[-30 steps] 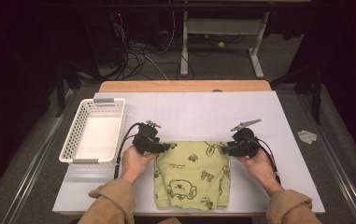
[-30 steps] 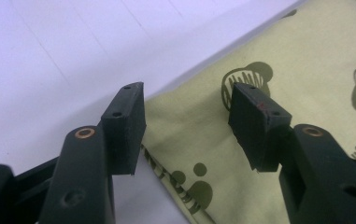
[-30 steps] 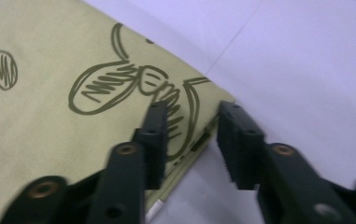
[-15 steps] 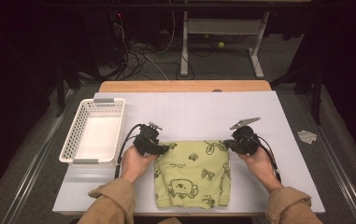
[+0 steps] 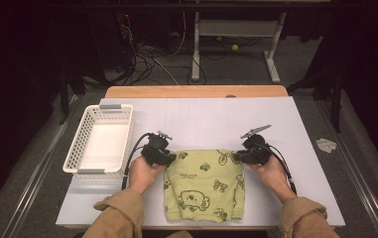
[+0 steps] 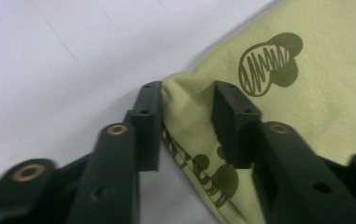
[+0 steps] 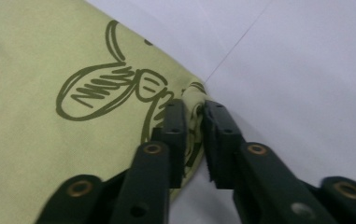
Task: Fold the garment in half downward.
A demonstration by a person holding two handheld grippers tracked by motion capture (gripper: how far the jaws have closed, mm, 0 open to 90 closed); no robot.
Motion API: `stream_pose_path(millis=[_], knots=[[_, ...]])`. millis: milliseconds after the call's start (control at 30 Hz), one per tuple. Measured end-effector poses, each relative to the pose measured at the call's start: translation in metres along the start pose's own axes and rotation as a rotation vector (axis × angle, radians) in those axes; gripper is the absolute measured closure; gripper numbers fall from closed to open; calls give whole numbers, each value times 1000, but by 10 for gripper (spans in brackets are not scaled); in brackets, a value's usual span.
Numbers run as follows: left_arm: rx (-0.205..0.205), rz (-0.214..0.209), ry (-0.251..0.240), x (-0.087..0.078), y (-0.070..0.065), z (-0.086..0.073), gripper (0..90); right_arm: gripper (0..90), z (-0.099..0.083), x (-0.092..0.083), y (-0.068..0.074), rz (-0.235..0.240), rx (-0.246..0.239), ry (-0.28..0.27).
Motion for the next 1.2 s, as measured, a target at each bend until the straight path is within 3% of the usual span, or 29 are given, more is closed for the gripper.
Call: stream_pose_path(millis=[167,433,600,800,1000,1200], knots=[[-2,-45,10,-1,1,1,797,867,1,-1,1,-12,-19,-6],[-30,-49,-32,-8,5,15,809,867,11,-9,-6,-34,-17,-44],[-76,-68,-76,-13,9,28,809,867,16,-10,-15,-53,-3,-35],[-97,-24,-120,-9,10,46,810,866,25,-6,-25,-80,17,-37],[-122,29,-91,-4,15,61,810,863,33,-3,-33,-107,42,-41],[-145,54,-65,-1,26,61,809,864,43,2,-35,-110,45,-45]])
Point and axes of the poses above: each handheld gripper's, and its own axes: x roughly forward along the jaws, z roughly out of its top, y roughly to its left, the point moved 4 cm from there along x, roughly forward along the jaws, and after that the axes turned 6 degrees about -x, right-handed, at the moved point
